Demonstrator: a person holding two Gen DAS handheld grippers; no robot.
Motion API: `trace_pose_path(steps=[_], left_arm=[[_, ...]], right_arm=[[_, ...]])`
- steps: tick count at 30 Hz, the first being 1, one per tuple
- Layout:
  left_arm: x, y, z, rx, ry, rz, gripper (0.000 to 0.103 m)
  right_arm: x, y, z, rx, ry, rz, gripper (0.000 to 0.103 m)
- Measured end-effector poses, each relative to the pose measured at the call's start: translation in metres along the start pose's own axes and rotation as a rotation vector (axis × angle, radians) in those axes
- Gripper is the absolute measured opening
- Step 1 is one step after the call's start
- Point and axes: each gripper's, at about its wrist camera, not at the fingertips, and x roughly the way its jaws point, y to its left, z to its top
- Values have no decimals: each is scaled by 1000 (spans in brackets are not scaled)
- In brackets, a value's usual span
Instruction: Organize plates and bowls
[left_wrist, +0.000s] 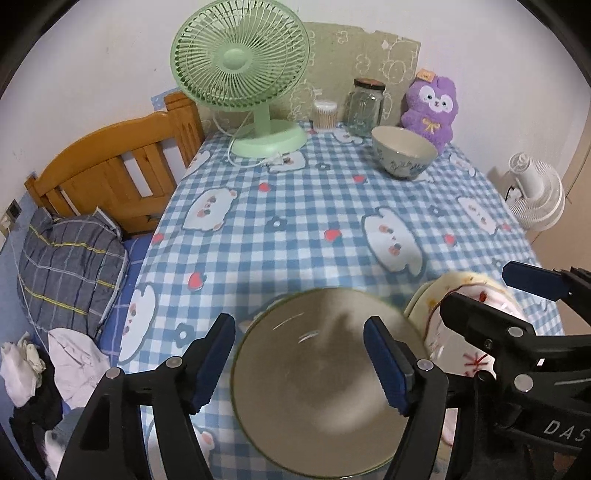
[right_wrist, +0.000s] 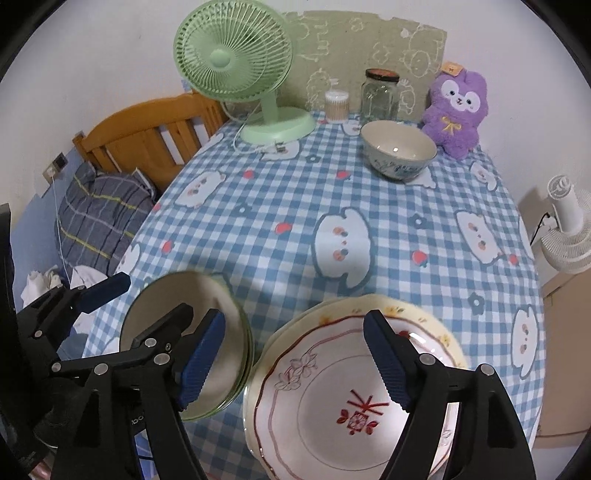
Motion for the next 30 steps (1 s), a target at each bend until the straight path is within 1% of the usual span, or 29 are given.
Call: trace_pose_path(steps=[4,6,10,18,24,30], left_arm=[[-5,-5,10,-20,-4,-22,77],[-10,-9,14,-19,-17,-11,78],[-20,-13,22,-30,-58,10,85],[-36,-25,36,-5,-103,28,87],[-44,-33,47,14,-130,41,88],[-47,-44,62,32,-148,29,88]], right_arm=[[-13,-7,7,11,-31,-12,80],[-18,-10,9,18,-37,-14,80],[-29,-17,15,29,-62,-16,81],[-47,-29,24,19,-94,-31,84],[-56,-39,29,42,-111,-30,86],[-66,-51,39,55,-140,-57,86]])
